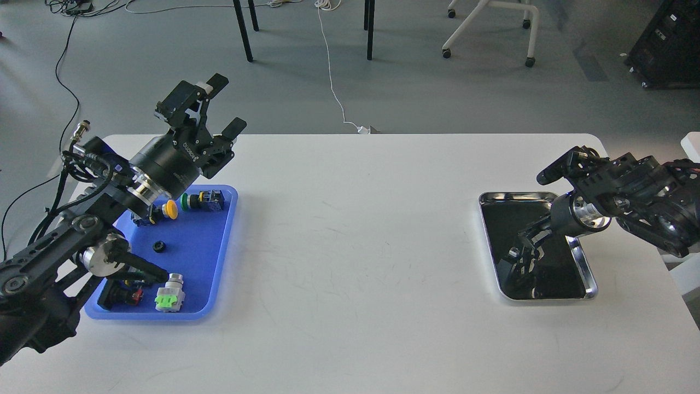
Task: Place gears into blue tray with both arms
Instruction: 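Grasp another black gear on the metal tray with the right gripper, then carry the second gear toward the table center with the right gripper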
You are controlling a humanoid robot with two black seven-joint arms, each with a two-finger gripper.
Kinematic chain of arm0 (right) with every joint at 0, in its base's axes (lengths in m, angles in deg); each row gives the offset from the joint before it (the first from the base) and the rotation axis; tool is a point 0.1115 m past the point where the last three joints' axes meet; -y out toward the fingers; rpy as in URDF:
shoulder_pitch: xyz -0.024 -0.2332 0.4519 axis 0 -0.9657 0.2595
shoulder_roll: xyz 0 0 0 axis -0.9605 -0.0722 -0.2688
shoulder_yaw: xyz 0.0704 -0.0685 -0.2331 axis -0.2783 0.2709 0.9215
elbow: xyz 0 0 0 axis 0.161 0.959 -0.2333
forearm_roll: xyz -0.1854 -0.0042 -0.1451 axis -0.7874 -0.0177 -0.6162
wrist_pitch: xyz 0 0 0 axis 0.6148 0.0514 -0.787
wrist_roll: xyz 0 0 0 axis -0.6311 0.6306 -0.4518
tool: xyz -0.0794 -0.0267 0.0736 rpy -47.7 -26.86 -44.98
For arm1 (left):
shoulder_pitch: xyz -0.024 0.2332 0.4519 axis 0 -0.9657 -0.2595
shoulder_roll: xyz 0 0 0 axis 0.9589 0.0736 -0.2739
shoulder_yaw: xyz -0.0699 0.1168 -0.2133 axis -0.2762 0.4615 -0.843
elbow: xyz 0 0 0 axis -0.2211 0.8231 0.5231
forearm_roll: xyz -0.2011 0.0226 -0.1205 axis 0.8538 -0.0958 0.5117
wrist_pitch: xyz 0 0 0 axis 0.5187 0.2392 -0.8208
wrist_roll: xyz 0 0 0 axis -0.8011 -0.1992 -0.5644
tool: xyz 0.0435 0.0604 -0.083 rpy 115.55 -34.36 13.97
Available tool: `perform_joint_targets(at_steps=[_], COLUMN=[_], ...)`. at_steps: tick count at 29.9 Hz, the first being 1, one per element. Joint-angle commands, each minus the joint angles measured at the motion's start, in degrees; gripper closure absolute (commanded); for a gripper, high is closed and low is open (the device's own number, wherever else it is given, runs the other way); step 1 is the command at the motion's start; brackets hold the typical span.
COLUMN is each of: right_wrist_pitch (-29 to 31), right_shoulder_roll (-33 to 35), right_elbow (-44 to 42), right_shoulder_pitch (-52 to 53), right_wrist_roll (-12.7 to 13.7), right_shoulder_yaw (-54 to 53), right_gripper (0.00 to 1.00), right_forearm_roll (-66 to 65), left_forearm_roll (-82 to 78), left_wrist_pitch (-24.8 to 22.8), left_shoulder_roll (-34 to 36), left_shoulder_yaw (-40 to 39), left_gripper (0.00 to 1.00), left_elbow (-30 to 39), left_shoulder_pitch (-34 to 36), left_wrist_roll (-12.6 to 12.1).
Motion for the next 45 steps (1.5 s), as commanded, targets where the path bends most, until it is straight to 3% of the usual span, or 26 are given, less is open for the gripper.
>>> perform_joint_targets(at_steps=[1,21,39,45], right_wrist_pitch=[-0.02,0.42,1.47,0.86], right_shoulder_roll=[0.15,-0.46,-25.15,-26.40], right_elbow=[0.07,6.22,4.73,3.59], right_shoulder_pitch=[0.30,10.31,12.78,12.43], right_wrist_roll=[0.01,0.01,0.01,0.01], right_shoulder_yaw=[-0.01,-0.19,4.64,7.11], right_gripper=[0.84,0.84,0.84,0.84], right_forearm_roll=[0.06,7.44,17.72,17.81], left_forearm_roll=[-0.01,0.08,1.22,1.23], left_wrist_pitch=[0.00,-0.08,0.00,0.00], left_shoulder_roll=[0.00,0.09,0.62,0.62], left_shoulder_yaw=[0.00,-0.08,-0.08,-0.08], left_gripper=[0.02,0.02,0.02,0.02], left_elbow=[0.00,0.00,0.09,0.09], left_shoulder_pitch=[0.04,0.30,0.39,0.39], left_wrist_roll=[0.00,0.00,0.00,-0.09])
